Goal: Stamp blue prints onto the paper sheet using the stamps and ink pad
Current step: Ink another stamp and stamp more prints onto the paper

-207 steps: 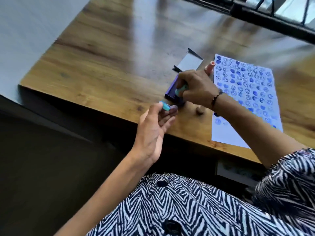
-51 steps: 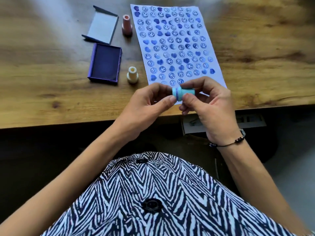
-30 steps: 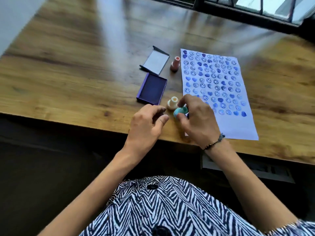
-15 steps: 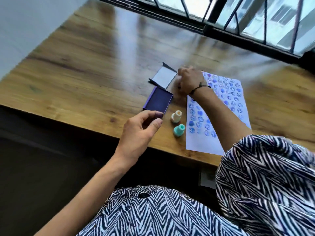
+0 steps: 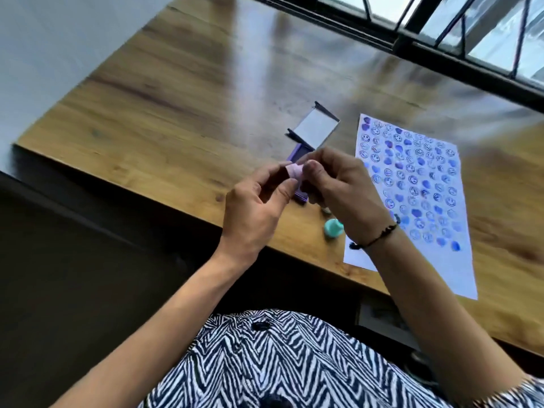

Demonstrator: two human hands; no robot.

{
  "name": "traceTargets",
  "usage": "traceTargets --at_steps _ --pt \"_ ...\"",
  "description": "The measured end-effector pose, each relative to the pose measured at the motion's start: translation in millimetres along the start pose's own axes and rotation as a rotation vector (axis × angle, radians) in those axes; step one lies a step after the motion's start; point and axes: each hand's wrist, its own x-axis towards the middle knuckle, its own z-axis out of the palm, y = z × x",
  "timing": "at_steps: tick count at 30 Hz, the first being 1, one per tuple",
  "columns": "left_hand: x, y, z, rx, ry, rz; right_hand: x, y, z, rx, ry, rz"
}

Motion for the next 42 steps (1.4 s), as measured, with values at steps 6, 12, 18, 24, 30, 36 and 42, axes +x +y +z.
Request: traceTargets --at_steps 6,12,18,24,30,36,42 --pt "11 -3 0 -0.216 0.105 -0.12 22 -6 -19 -0.423 0.06 -0.227" --pt "7 -13 4 -0.217 0.115 -0.176 69 19 -8 -0.908 -0.096 -0.294" --pt "10 -13 2 -0.212 0.144 -0.173 81 15 -12 -0.925 -0.128 -0.415" --pt "1 -16 5 -0.141 0.091 -0.218 81 12 -10 -0.883 -0.177 -0.338" --pt "-5 -19 7 -0.106 0.043 -0.24 77 9 -8 -0.885 -0.196 -0.291" --pt "-6 -17 5 -0.091 0.021 -0.27 75 13 -9 -0.818 -0.159 -0.353" --pt "-6 -14 2 -0.079 0.011 -0.265 68 24 -19 -0.74 -0.066 -0.349"
